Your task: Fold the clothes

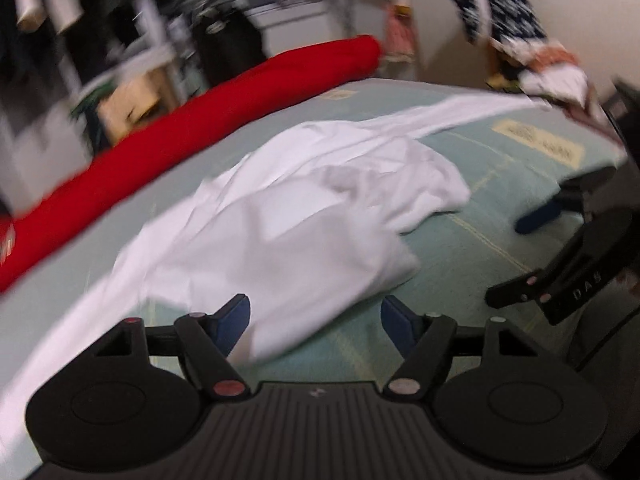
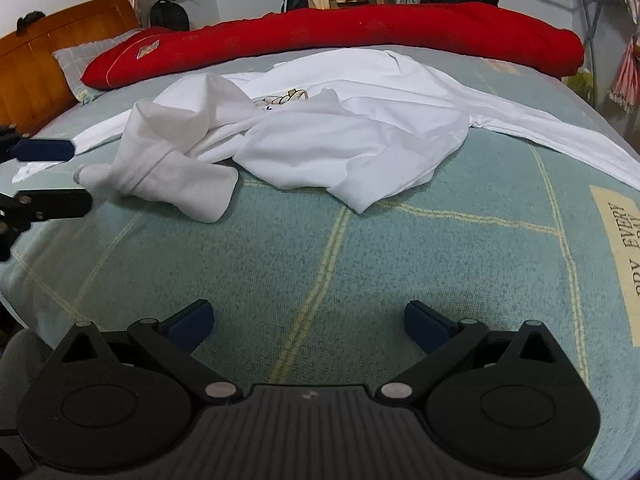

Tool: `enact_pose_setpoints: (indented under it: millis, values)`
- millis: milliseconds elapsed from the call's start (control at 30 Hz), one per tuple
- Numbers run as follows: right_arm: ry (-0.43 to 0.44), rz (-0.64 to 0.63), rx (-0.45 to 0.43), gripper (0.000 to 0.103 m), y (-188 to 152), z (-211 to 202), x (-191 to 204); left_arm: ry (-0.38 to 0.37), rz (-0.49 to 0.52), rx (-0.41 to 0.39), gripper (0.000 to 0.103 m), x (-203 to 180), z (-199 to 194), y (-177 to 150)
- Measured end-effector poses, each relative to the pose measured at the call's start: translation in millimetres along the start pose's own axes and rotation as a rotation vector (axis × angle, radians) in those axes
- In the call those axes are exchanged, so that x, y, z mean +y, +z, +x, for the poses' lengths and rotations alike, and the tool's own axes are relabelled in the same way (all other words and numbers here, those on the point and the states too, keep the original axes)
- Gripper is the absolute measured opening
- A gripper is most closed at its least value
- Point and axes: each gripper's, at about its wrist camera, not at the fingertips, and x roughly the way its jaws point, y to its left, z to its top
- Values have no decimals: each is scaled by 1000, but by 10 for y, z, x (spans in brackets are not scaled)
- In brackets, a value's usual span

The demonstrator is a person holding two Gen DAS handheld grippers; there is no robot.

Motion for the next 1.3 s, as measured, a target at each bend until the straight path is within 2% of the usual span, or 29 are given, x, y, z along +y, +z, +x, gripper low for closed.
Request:
enact_pose_setpoints:
  millis: [133, 200, 267, 333, 400, 500, 667, 733, 800, 867, 967, 1100, 1167, 1233, 1300]
  values:
    - [1, -4, -4, 103, -23, -5, 6, 21, 170, -2, 76, -297, 225, 57]
    - [6, -4, -6, 103, -30, -11, -1, 80, 180, 12, 75, -267, 329, 54]
    - [16, 0, -10, 103, -41, -22, -21, 111, 124, 22, 72, -124, 366, 72]
    - [28, 1, -16, 103, -53, -29, -42, 94, 13, 20, 68, 137, 343, 81]
    - [37, 2, -19, 103, -57, -21, -60, 91, -77, 23, 68, 382, 328, 80]
    - [41, 7, -20, 103, -50, -6, -73, 130, -166, 34, 68, 686, 338, 54]
    - [46, 0, -24, 103, -61, 1, -81, 205, -289, 78, 69, 1110, 491, -37]
    - [46, -5, -26, 103, -66, 3, -81, 234, -316, 131, 68, 1193, 604, -100]
    - [42, -9, -25, 103, -65, 7, -76, 215, -333, 175, 68, 1239, 704, -171]
    - [38, -13, -24, 103, -64, 8, -67, 176, -356, 170, 67, 1230, 691, -220]
    - [35, -19, -24, 103, -67, 10, -60, 118, -327, 164, 67, 1143, 582, -254]
    - [30, -19, -23, 103, -56, 18, -44, 114, -251, 148, 68, 964, 325, -233]
    - [28, -19, -27, 103, -65, 18, -39, 87, -223, 121, 71, 861, 175, -217]
    - [27, -19, -34, 103, -75, 19, -36, 68, -169, 92, 72, 721, 107, -183]
    - [25, -21, -37, 103, -78, 18, -32, 89, -83, 64, 72, 531, 86, -126]
